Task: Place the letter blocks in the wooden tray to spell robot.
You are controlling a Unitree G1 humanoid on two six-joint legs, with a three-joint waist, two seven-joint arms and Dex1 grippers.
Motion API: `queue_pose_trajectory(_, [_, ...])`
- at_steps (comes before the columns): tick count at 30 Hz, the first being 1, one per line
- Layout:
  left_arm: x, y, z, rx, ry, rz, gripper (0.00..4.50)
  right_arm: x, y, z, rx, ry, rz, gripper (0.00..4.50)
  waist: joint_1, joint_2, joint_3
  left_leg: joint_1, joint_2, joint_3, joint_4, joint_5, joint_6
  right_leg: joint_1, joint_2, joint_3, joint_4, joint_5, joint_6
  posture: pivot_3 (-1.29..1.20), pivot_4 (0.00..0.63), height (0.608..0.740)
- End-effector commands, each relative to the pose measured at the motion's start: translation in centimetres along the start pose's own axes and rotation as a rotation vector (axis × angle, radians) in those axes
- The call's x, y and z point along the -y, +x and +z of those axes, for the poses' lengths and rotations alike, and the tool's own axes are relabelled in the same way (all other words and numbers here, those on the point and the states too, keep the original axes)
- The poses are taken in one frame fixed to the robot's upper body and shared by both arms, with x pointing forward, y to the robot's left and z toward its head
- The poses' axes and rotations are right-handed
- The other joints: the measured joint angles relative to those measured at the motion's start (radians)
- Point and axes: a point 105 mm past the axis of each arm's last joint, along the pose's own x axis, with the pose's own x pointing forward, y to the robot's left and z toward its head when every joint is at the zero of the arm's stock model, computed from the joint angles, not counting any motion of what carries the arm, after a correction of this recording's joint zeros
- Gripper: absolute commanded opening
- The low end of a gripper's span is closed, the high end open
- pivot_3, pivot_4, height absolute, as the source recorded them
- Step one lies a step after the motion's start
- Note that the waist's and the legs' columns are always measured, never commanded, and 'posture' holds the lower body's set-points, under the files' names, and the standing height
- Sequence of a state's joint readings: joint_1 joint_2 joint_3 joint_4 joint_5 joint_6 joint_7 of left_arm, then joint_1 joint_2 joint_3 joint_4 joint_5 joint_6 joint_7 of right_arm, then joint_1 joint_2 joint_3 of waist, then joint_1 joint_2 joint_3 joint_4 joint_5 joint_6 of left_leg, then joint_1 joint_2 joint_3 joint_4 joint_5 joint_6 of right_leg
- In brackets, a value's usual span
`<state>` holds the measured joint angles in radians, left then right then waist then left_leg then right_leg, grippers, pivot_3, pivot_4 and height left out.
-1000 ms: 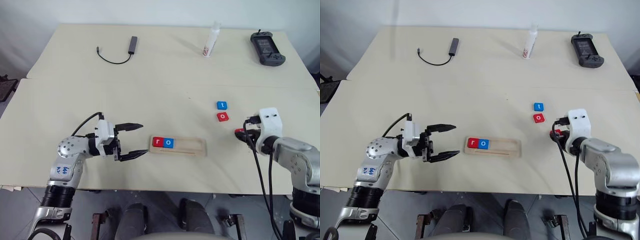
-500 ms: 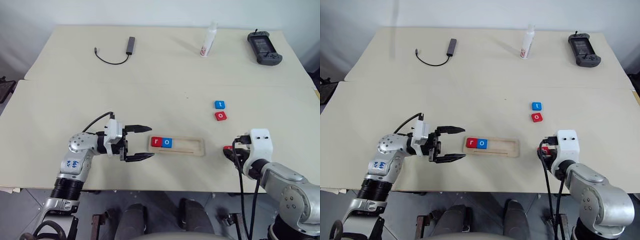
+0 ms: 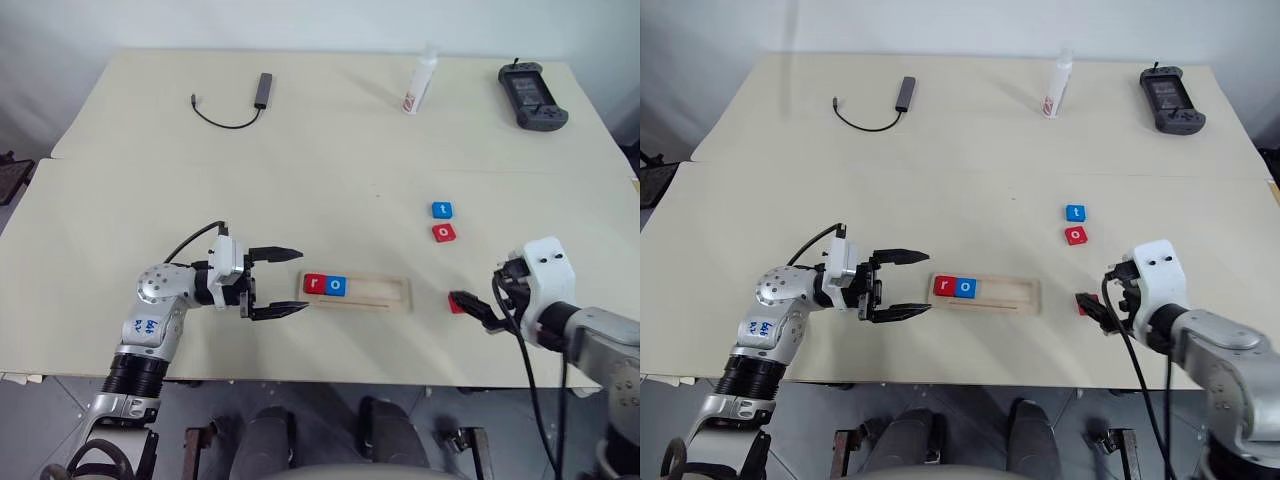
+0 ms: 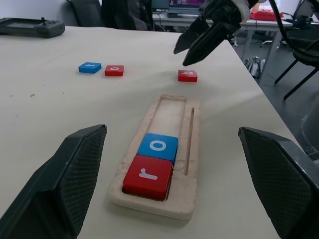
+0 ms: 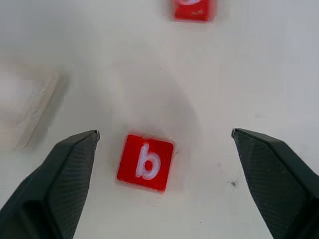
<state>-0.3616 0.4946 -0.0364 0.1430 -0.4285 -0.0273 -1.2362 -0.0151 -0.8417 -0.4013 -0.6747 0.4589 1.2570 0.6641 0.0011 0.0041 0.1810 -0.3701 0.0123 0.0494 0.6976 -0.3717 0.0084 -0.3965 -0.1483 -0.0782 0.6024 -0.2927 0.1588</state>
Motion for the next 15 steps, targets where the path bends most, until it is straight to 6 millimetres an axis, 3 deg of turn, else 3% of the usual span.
queue_pose_trajectory(1, [0.4, -0.4, 0.9, 0.003, 0.044, 0.0, 4.5, 0.2, -0.6, 1.4, 0.105, -0.251, 0.21, 4.47, -0.003, -0.004, 0.0, 0.001, 0.001, 0.0, -0.001, 0.0, 0.0, 0.001, 0.0, -0.001, -0.002, 0.0, 0.001, 0.0, 0.15, 0.74])
queue_pose_trajectory(6, [0.9, -0.6, 1.1, -0.009, 0.044, -0.009, 4.5, 1.1, 0.1, 0.8, 0.142, -0.499, 0.366, 4.47, -0.003, -0.004, 0.0, 0.002, 0.001, 0.001, 0.001, 0.0, 0.0, 0.002, 0.001, 0.0, -0.002, 0.001, 0.002, 0.0, 0.15, 0.74])
queue_pose_trajectory(11, [1.5, -0.6, 1.2, -0.015, 0.044, -0.006, 4.5, 2.3, 1.7, -1.6, 0.032, -0.562, 0.474, 4.47, -0.001, -0.004, 0.0, 0.002, 0.002, 0.001, 0.002, 0.0, 0.0, 0.003, 0.0, -0.001, -0.002, 0.001, 0.003, 0.0, 0.15, 0.74])
queue_pose_trajectory(15, [1.8, -0.7, 1.3, -0.018, 0.044, 0.007, 4.5, 2.3, 2.7, -1.2, 0.076, -0.557, 0.497, 4.47, -0.001, -0.004, 0.0, 0.001, 0.001, 0.001, 0.002, 0.001, -0.001, 0.003, 0.0, -0.001, -0.002, 0.001, 0.002, 0.0, 0.15, 0.74])
